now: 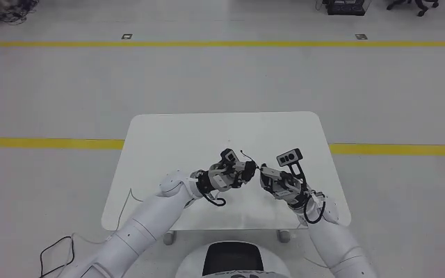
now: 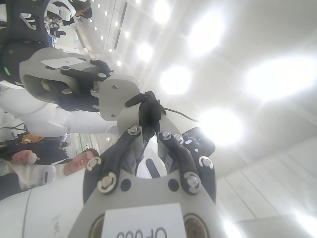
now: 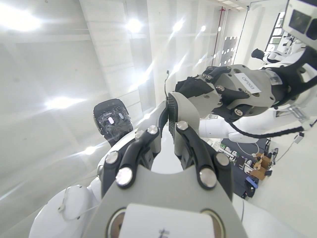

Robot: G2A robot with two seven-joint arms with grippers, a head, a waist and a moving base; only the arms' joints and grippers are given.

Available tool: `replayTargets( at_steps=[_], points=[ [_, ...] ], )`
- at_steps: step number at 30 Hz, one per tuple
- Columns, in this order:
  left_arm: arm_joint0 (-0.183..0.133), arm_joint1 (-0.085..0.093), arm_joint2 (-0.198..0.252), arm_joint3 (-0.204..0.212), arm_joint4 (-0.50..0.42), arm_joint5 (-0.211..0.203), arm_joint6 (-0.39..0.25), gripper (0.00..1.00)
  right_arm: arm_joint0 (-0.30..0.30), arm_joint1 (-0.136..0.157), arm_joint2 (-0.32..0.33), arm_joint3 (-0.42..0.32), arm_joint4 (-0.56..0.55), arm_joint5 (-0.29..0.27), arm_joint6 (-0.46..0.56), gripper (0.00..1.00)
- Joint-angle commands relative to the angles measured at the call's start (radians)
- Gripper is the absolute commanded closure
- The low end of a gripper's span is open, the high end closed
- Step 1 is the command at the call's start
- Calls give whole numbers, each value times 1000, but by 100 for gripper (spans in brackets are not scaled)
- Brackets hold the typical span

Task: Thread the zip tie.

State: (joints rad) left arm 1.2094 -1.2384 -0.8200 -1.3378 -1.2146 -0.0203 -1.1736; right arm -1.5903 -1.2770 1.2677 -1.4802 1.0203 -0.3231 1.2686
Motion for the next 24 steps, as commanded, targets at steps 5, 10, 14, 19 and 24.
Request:
replayTargets(
  at_steps=[5, 10, 14, 19, 24],
  points=[
    [0, -2, -2, 2, 1, 6, -2, 100, 2, 1, 0, 2, -11, -2, -12, 100],
    [0, -2, -2, 2, 1, 6, -2, 100, 1, 3, 5, 8, -16, -3, -18, 100],
    [0, -2, -2, 2, 1, 6, -2, 100, 1, 4, 5, 14, -19, -3, -20, 100],
    [0, -2, -2, 2, 1, 6, -2, 100, 3, 4, 4, 22, -21, -1, -19, 100],
    [0, -2, -2, 2, 1, 6, -2, 100, 4, 5, 3, 28, -22, 0, -20, 100]
  ],
)
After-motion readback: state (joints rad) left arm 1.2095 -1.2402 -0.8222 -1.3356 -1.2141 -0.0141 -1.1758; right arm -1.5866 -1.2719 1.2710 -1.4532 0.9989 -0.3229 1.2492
